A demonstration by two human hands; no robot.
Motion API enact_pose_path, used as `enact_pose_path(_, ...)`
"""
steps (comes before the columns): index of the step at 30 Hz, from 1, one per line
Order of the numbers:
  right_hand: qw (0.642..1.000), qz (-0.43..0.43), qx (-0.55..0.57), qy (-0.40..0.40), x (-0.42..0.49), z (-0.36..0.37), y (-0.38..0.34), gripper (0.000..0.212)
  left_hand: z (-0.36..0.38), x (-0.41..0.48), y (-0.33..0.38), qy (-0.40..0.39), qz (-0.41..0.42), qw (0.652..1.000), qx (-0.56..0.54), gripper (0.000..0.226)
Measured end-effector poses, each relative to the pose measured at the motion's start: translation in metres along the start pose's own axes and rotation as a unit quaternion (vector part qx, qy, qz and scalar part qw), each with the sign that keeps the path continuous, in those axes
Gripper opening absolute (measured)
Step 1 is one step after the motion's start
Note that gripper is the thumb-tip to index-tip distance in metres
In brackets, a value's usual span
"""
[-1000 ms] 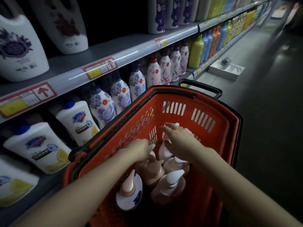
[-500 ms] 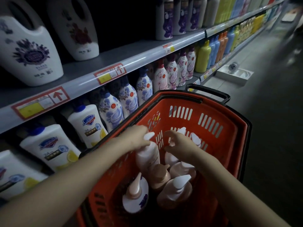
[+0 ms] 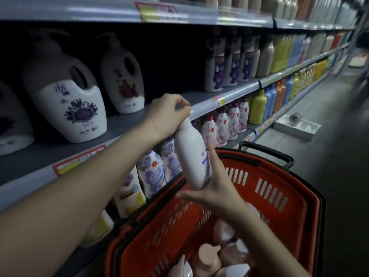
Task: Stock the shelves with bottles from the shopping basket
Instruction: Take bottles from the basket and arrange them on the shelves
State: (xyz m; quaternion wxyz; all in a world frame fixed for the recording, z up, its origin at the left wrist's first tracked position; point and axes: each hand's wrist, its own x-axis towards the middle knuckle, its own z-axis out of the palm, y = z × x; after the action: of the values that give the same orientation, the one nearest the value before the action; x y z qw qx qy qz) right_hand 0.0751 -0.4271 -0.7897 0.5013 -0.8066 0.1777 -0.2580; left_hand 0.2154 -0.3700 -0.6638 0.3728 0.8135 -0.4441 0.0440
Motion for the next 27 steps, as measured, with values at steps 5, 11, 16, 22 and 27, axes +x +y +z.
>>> enact_pose_path(5, 0.995, -0.019, 0.053, 0.083, 0.009, -0.005, -0.036, 0.075, -0.028, 0.017, 0.03, 0.025, 0.021, 0.999, 0.035, 0.02)
enact_pose_path(11, 0.875, 0.152, 0.441, -0.127, 0.013, -0.021, -0.066, 0.057, -0.029, 0.003, 0.014, -0.12, -0.129, 0.952, -0.251, 0.066)
enact_pose_path(16, 0.844, 0.148, 0.491, -0.16, 0.017, -0.018, -0.076, 0.073, -0.027, -0.016, 0.001, -0.157, -0.174, 0.86, -0.454, 0.055)
enact_pose_path(22, 0.903, 0.134, 0.389, -0.126, 0.038, 0.0, -0.066, 0.093, -0.029, -0.022, -0.001, -0.022, -0.177, 0.895, -0.408, 0.05)
enact_pose_path(27, 0.954, 0.04, 0.297, -0.015, 0.063, 0.007, -0.085, 0.098, -0.045, -0.007, -0.006, 0.037, -0.129, 0.91, -0.393, 0.029)
